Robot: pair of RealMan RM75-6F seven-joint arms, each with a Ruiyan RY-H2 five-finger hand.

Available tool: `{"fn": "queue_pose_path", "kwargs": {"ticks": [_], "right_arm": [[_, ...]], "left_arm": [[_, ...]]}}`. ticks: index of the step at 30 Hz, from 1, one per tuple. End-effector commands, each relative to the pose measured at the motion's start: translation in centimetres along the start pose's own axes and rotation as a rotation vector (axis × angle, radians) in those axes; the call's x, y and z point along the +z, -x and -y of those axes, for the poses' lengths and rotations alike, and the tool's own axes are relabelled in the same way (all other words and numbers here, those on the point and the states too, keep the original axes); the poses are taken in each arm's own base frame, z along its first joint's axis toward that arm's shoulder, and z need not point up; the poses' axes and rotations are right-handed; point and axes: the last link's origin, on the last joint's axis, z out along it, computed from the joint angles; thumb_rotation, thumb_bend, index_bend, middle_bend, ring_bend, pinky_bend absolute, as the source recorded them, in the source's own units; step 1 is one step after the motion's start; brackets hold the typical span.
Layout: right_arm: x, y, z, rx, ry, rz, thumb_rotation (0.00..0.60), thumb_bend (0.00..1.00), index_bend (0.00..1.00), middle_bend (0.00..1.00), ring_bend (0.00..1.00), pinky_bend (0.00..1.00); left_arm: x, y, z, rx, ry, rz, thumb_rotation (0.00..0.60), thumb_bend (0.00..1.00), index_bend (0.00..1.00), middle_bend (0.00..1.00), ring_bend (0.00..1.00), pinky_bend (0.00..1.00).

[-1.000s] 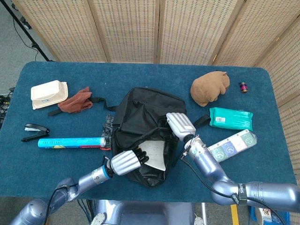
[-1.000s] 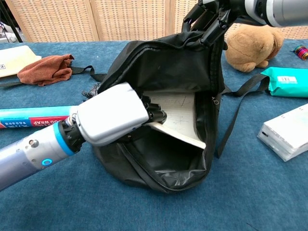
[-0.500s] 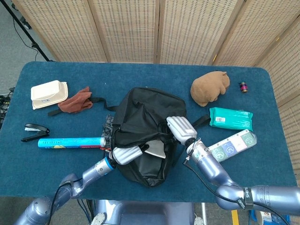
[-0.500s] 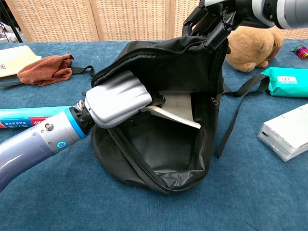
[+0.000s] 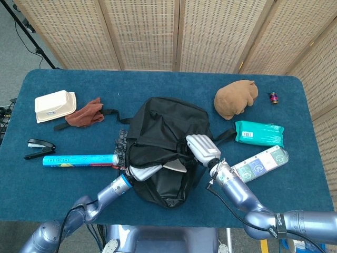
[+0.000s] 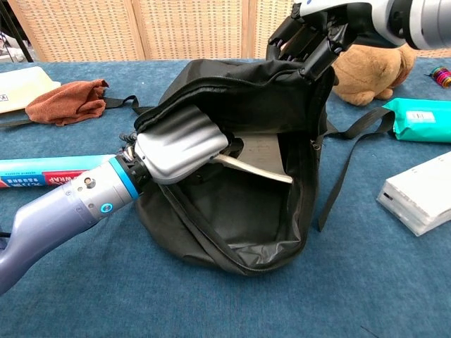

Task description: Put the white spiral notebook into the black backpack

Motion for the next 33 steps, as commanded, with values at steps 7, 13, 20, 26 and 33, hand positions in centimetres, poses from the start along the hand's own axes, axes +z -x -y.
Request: {"fn": "queue_pose_path", "kwargs": {"ticks": [7,13,20,26,33], "right_arm": [[0.2,-0.4,-0.1,0.007,0.004,-0.015,0.6,0.57,0.64,0.6,0.55,0.72],[0.3,-0.9,-0.6,0.007,0.022,-0.034,0.6,0.57,0.64,0.6,0.55,0.72],[0.3,-1.5,-1.4,0.015,0.046,-0.051,0.6,0.57,0.64,0.6,0.55,0.72],[0.6,-1.5,-1.9,0.019,0.059,-0.058,0.6,0.57,0.64,0.6,0.55,0.72],[0.8,-1.5,-2.2,0.024,0.067,-0.062,0.6,0.57,0.64,0.6,0.55,0.72]], "left_arm": [[-1.3,-0.9,0.9,-0.061,0.009,0.016,0.6,0.3,0.01,0.0,0.0,0.25],[-2.7,-1.5,1.4,-0.132,0.002,0.042,0.6,0.28,0.0,0.0,0.0,0.23],[-4.9,-2.1,2.6,-0.272,0.0,0.096,0.571,0.05,0.0,0.0,0.0,0.12],[-6.2,-2.5,3.7,-0.372,-0.025,0.133,0.523,0.0,0.0,0.0,0.0,0.05],[-8.6,-3.6,5.0,-0.484,-0.021,0.14,0.524,0.0,0.0,0.0,0.0,0.05]]}}
